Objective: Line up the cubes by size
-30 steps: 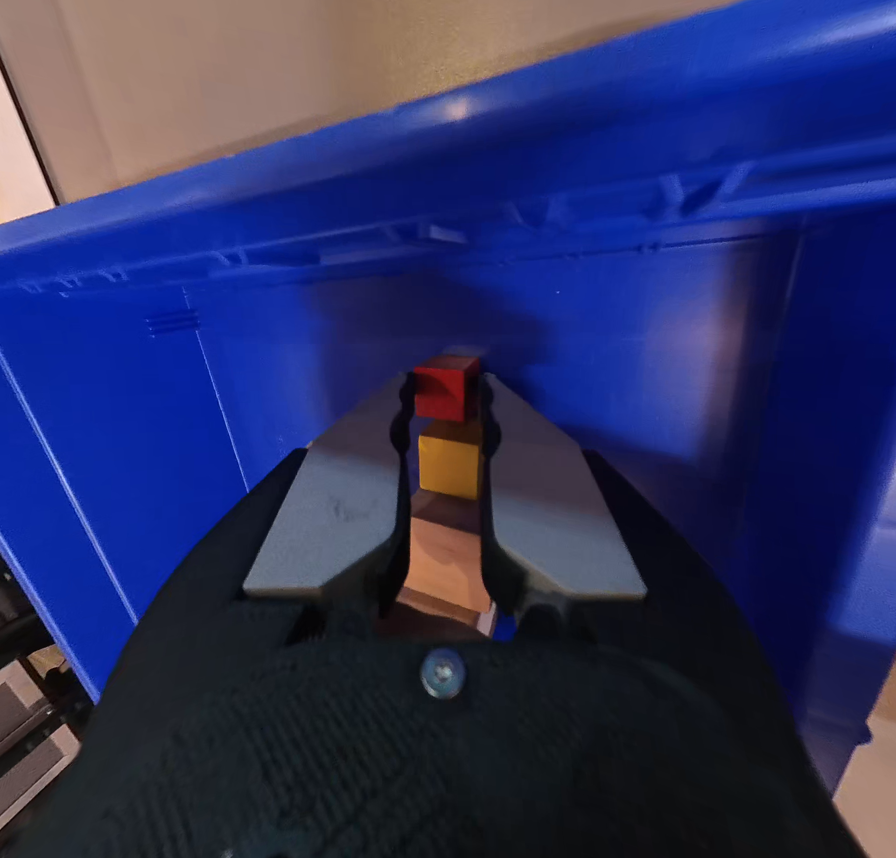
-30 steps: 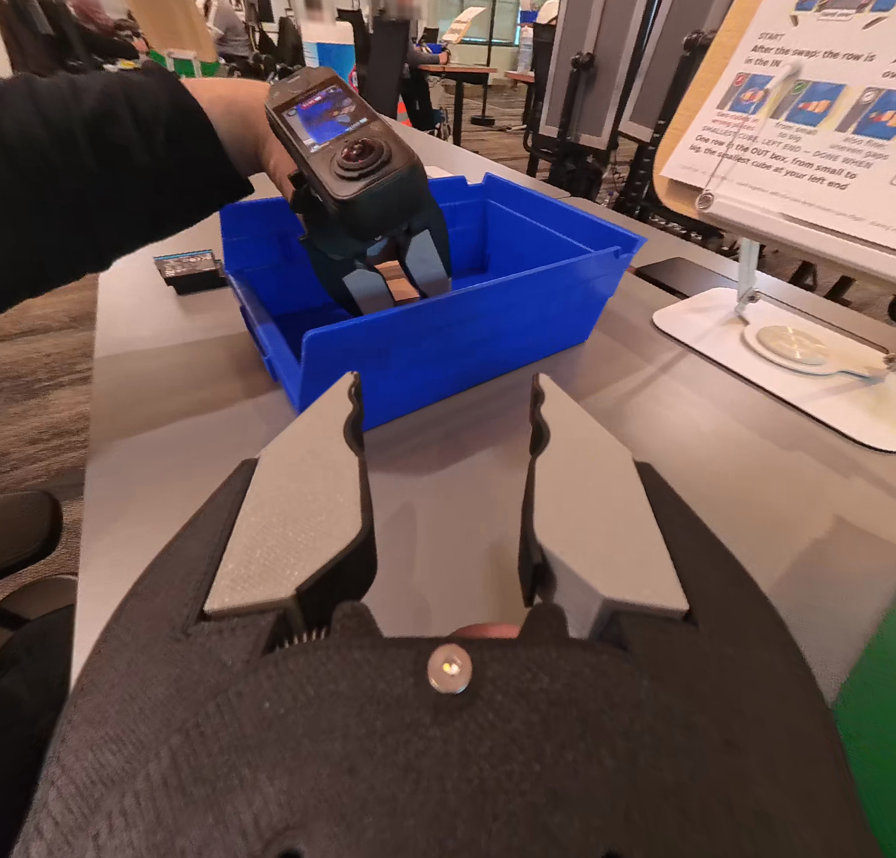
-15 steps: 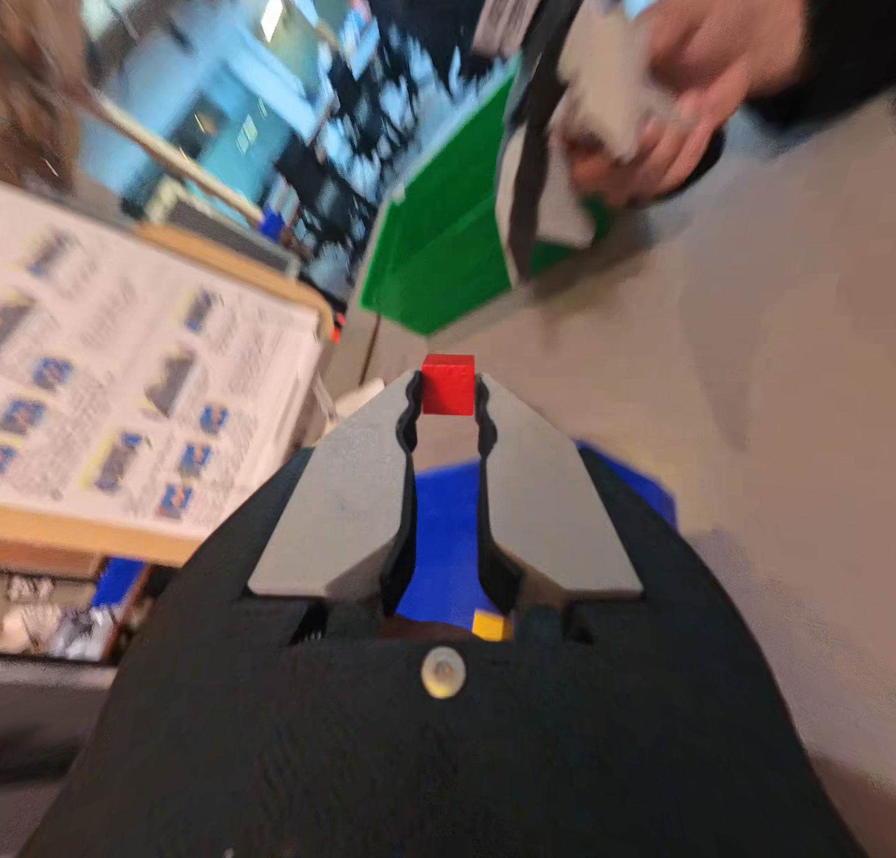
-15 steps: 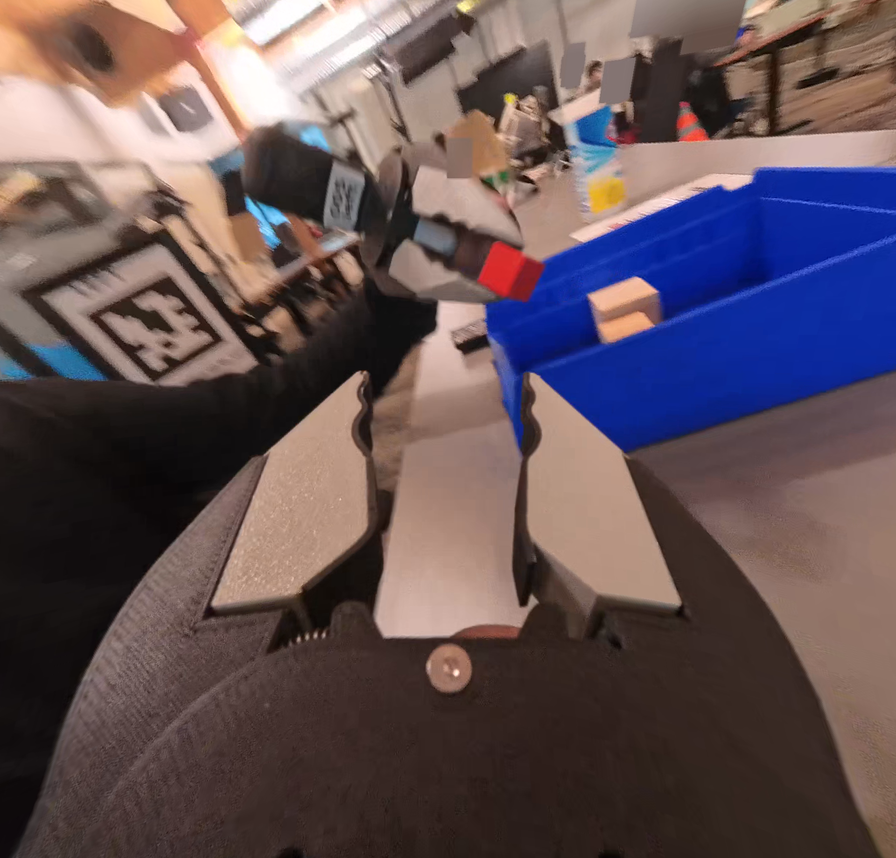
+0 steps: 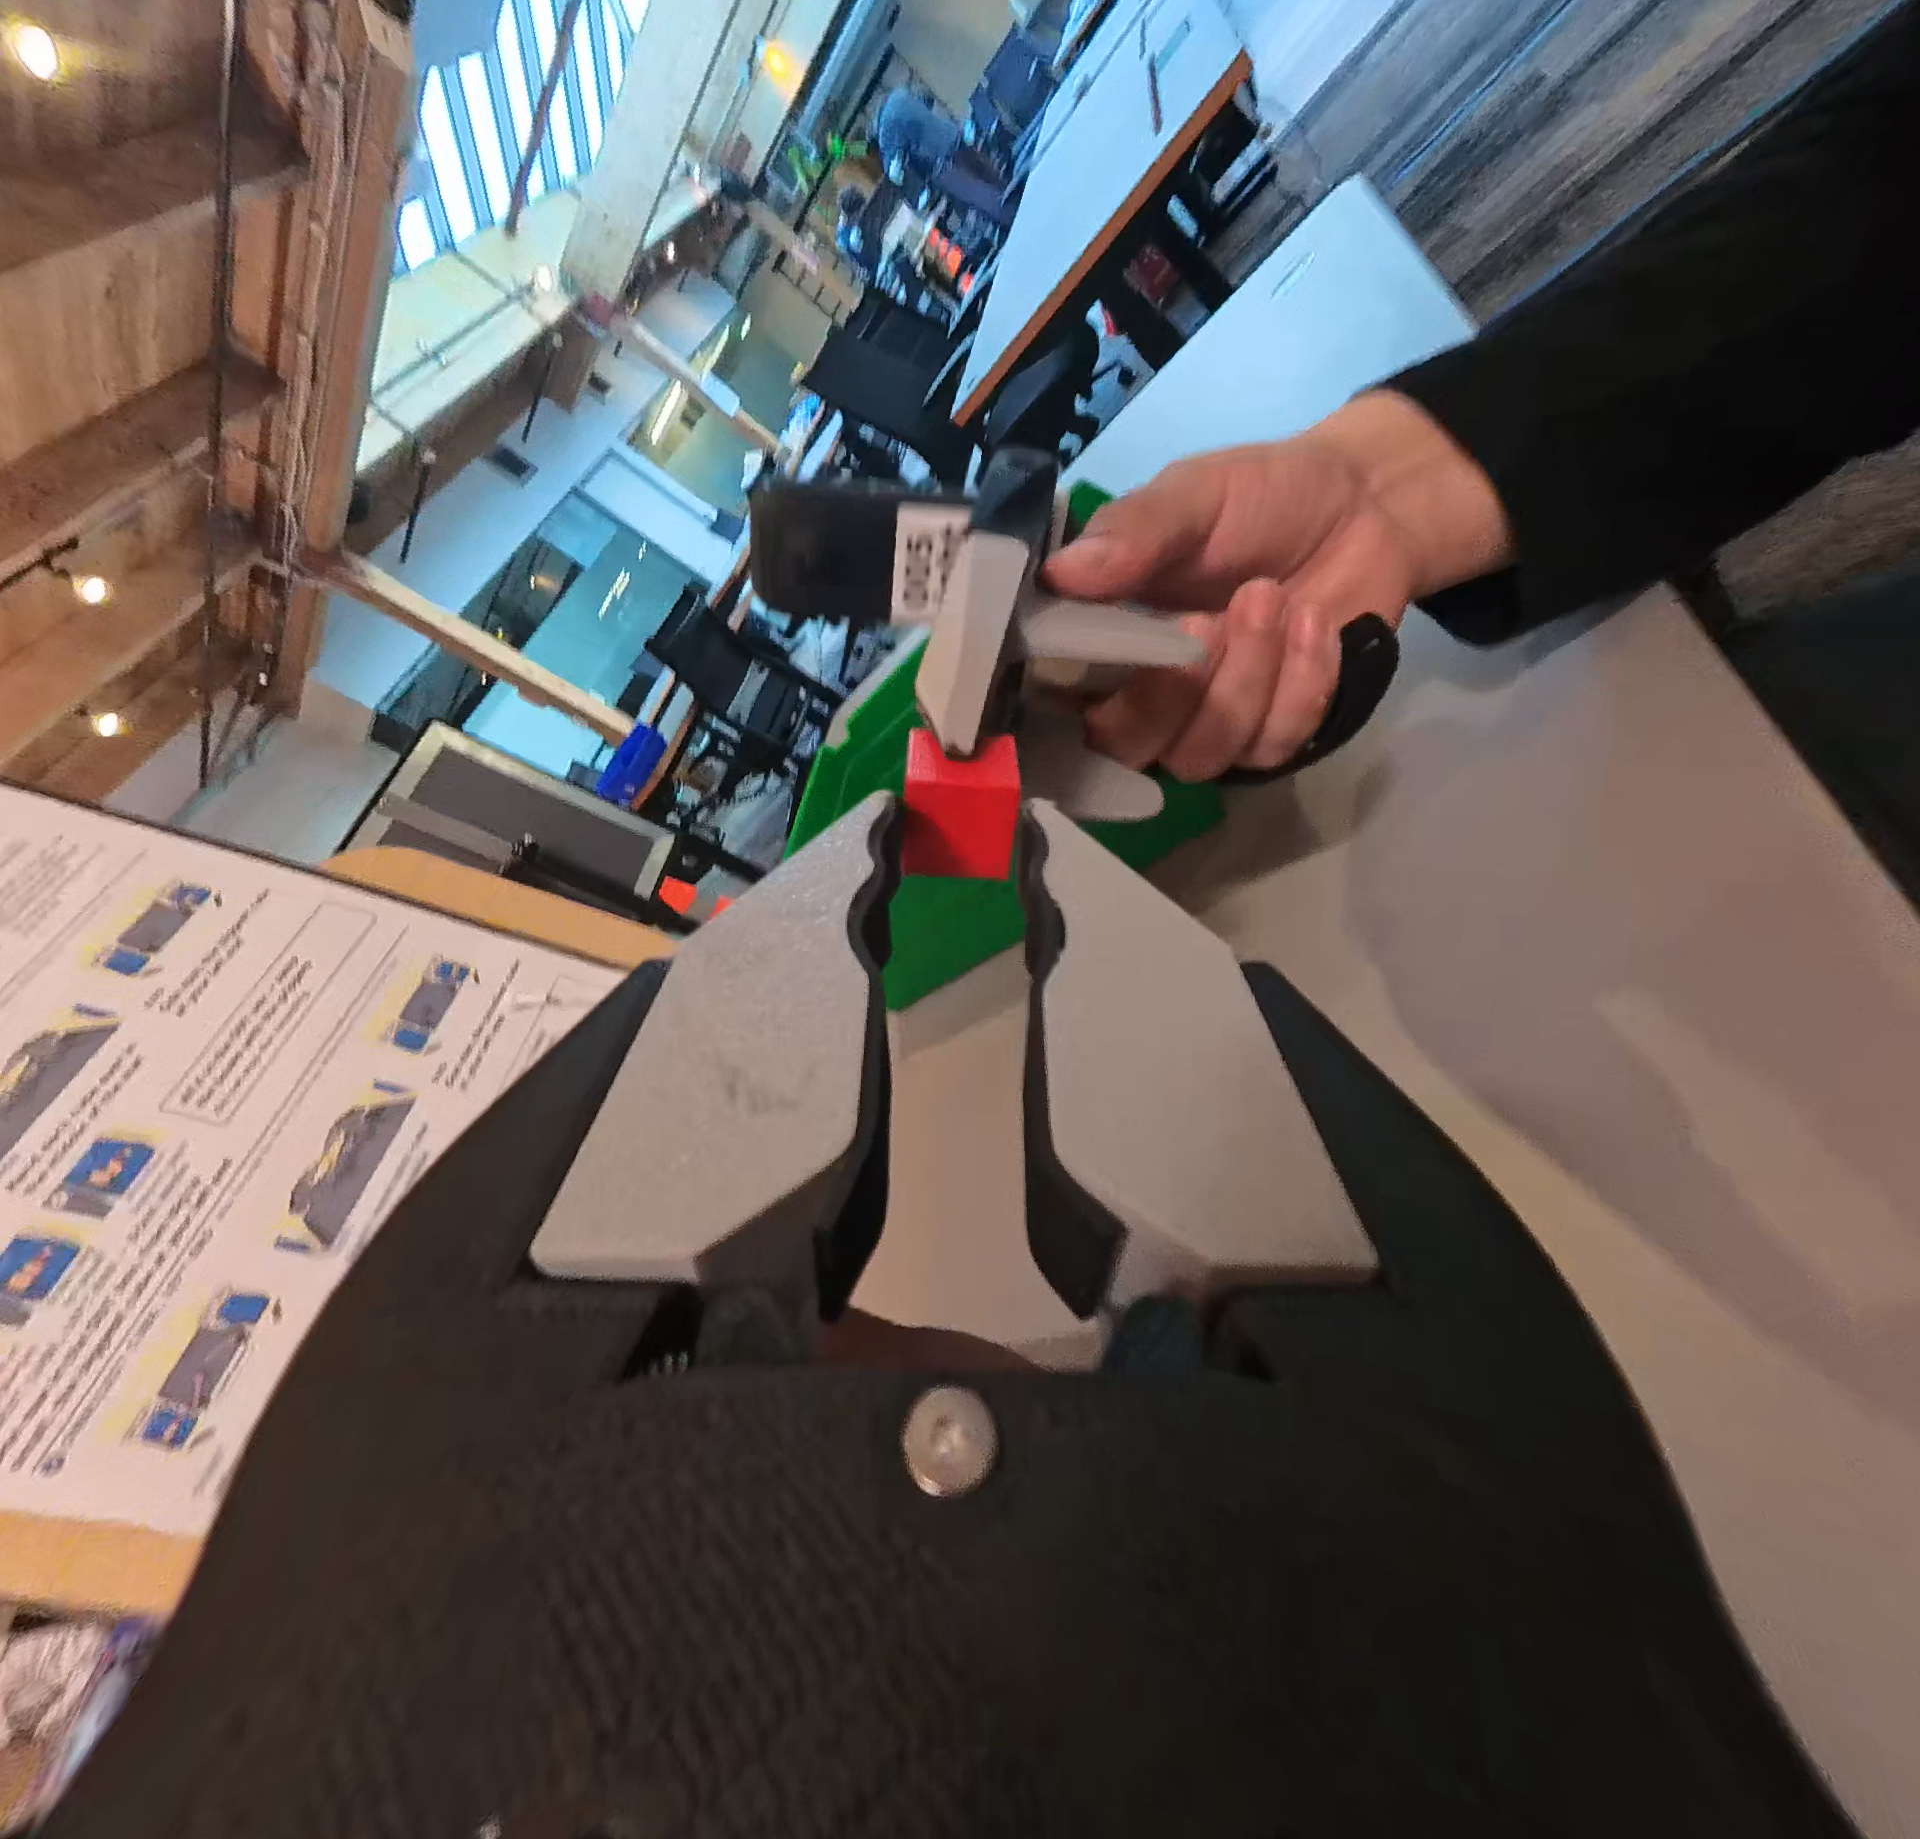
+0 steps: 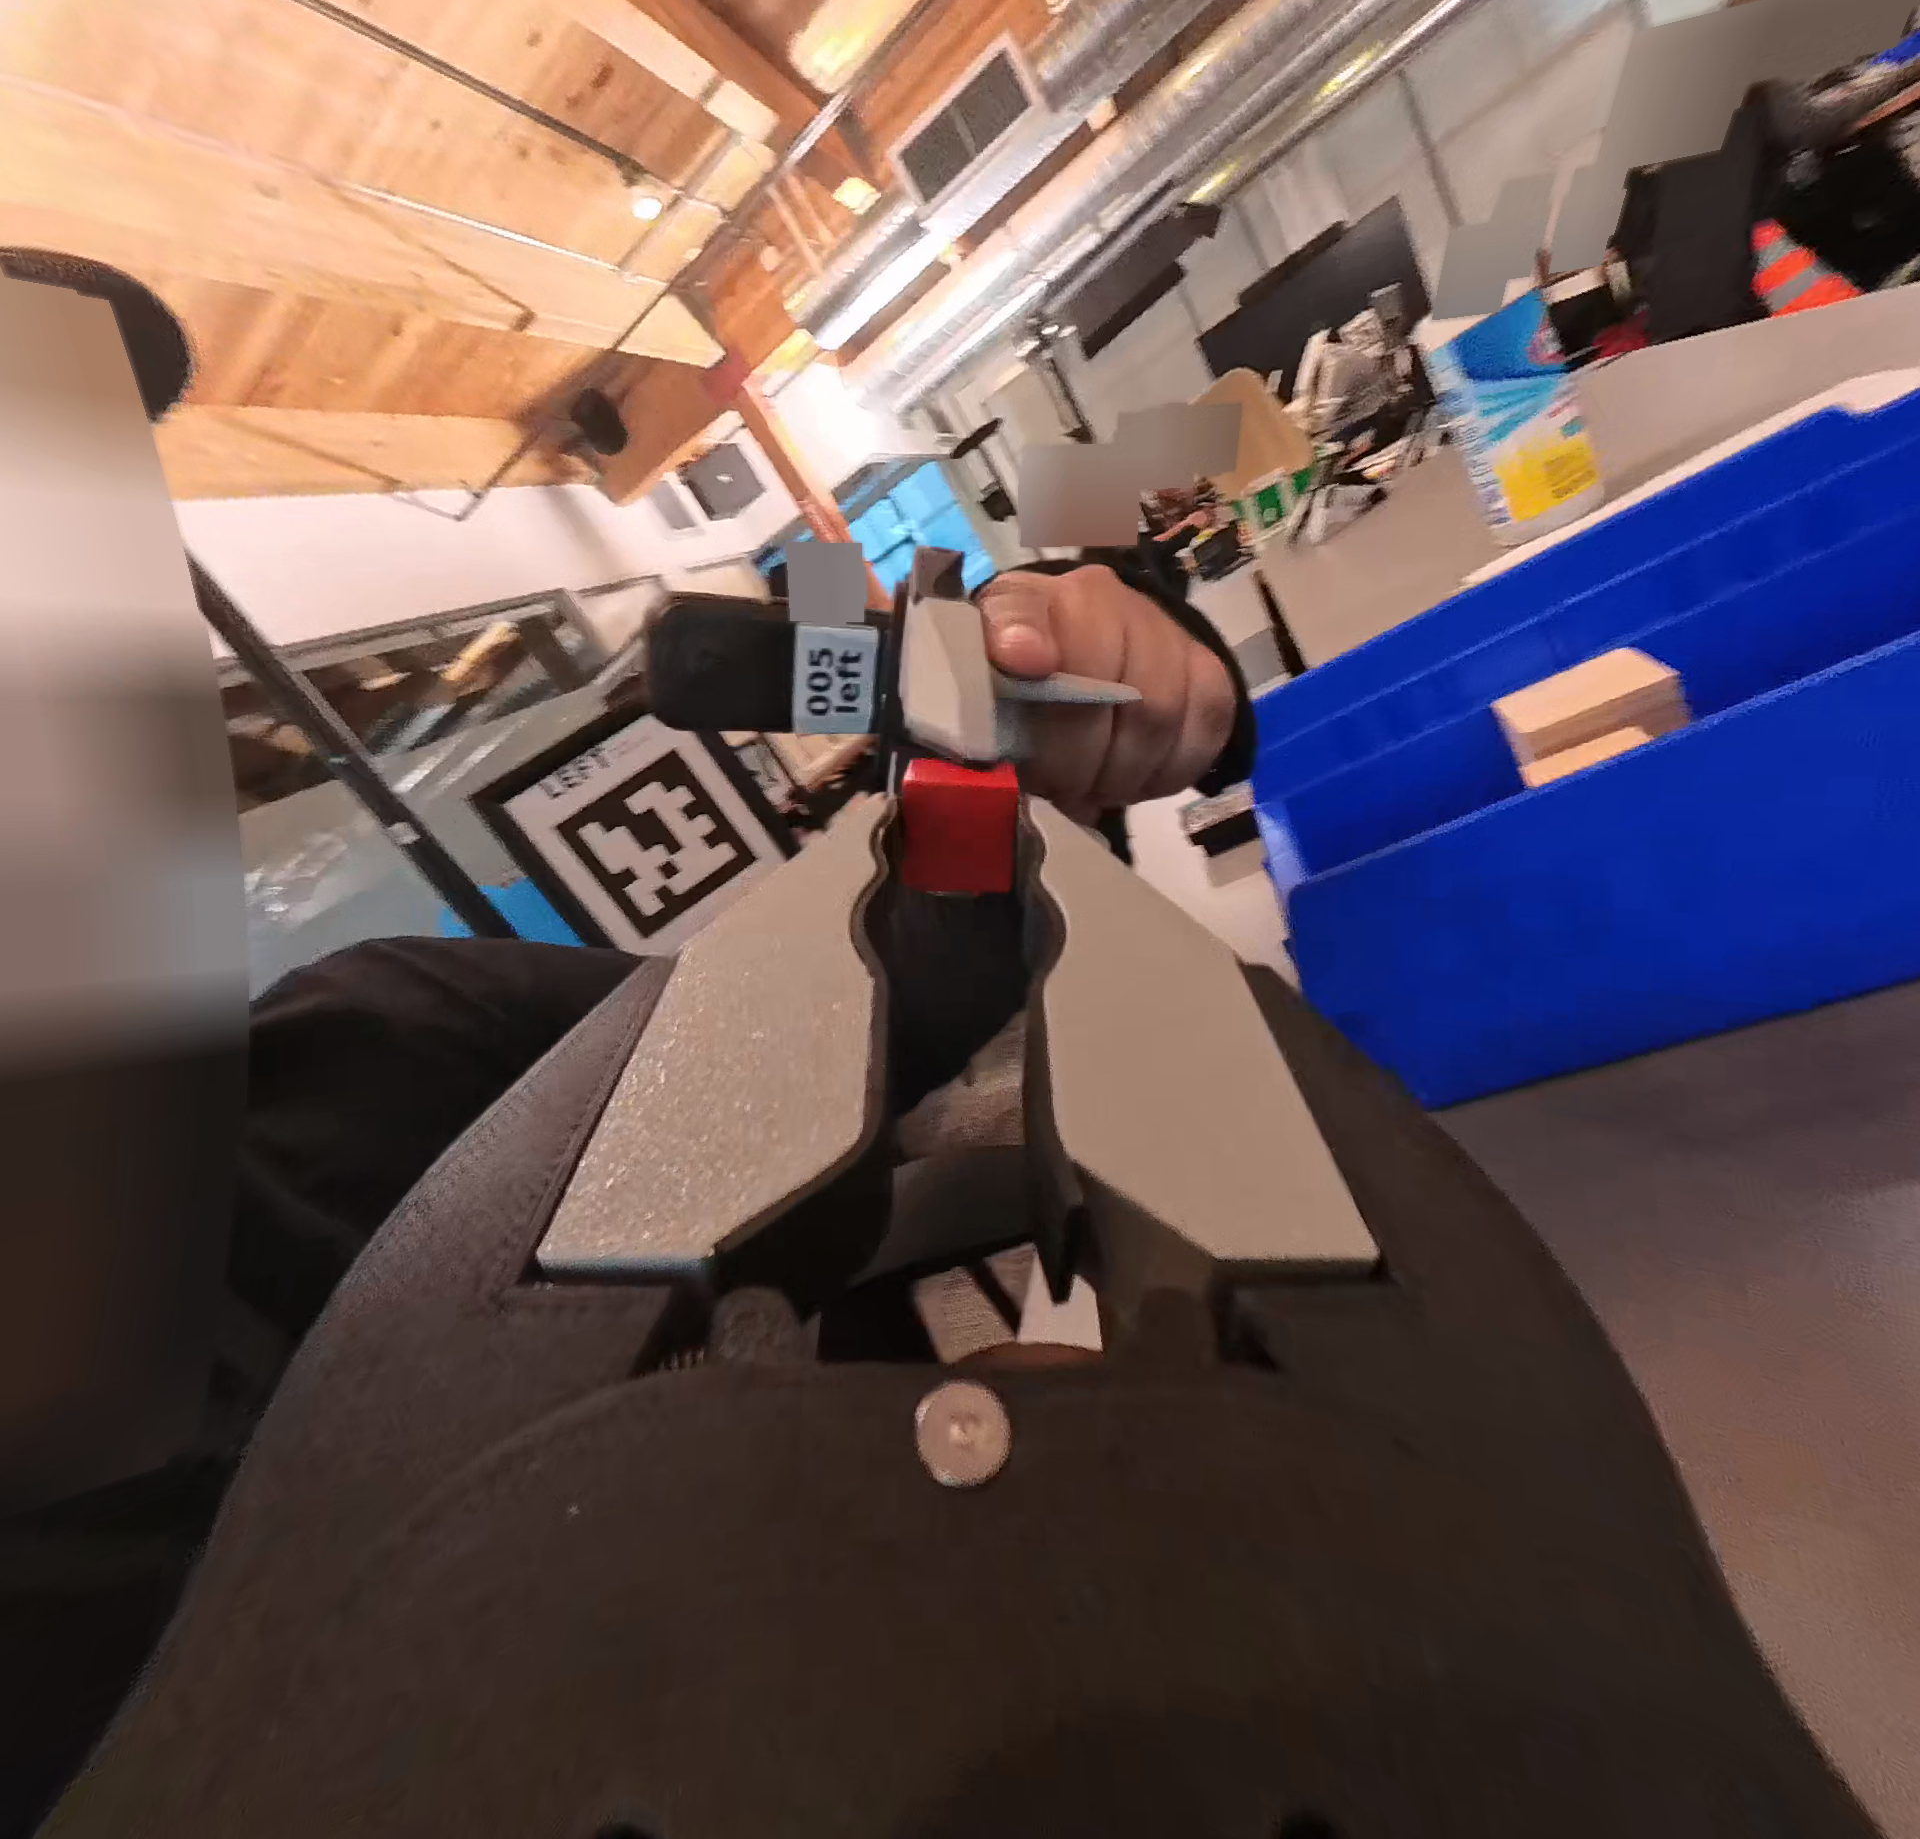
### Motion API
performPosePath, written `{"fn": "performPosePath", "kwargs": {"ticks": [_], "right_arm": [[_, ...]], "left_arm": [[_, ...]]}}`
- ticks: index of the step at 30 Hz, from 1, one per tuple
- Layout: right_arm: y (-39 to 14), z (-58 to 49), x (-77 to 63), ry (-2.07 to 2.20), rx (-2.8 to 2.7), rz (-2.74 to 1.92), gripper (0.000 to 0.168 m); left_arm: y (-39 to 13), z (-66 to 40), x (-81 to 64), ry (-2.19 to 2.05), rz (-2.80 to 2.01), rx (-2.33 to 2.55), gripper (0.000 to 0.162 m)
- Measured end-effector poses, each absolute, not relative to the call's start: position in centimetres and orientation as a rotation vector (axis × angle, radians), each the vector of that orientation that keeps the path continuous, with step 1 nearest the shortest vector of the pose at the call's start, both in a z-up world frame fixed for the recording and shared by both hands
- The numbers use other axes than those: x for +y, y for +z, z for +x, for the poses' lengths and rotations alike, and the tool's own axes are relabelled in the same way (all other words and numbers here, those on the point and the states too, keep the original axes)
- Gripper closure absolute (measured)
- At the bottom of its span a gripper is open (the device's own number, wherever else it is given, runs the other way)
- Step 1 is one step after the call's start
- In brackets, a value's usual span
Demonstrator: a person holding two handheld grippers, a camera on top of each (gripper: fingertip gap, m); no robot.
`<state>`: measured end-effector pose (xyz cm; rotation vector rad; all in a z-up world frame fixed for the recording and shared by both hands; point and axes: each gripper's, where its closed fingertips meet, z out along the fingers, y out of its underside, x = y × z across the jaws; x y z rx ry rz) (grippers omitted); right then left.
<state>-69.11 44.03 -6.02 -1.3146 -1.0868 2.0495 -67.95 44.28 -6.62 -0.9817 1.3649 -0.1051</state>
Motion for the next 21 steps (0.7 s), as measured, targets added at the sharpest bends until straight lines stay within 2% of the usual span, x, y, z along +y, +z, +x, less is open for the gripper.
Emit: {"fn": "performPosePath", "kwargs": {"ticks": [2, 4, 7, 12, 15, 19, 21], "right_arm": [[-5.2, -68.4, 44.9, 1.932, -1.073, -1.322, 0.15], [-3.9, -66.8, 46.3, 1.773, -1.057, -1.317, 0.15], [-3.0, -64.0, 49.0, 1.486, -1.083, -1.359, 0.15], [-5.0, -60.3, 53.6, 1.164, -1.16, -1.517, 0.15], [-7.1, -58.3, 56.4, 1.005, -1.226, -1.619, 0.15], [-10.1, -55.9, 58.9, 0.851, -1.37, -1.73, 0.15], [-11.4, -54.9, 59.7, 0.743, -1.48, -1.739, 0.15]], "left_arm": [[-7.0, -69.1, 45.4, -0.047, -1.061, 1.362, 0.142], [-7.6, -71.2, 46.2, -0.022, -1.168, 1.391, 0.129], [-10.1, -76.1, 47.8, 0.044, -1.397, 1.502, 0.129], [-16.5, -84.2, 51.3, 0.257, -1.787, 1.686, 0.119], [-20.2, -86.9, 52.7, 0.28, -1.996, 1.744, 0.105], [-23.3, -88.8, 54.5, 0.289, -2.147, 1.767, 0.106], [-24.2, -88.9, 54.9, 0.288, -2.164, 1.795, 0.117]]}}
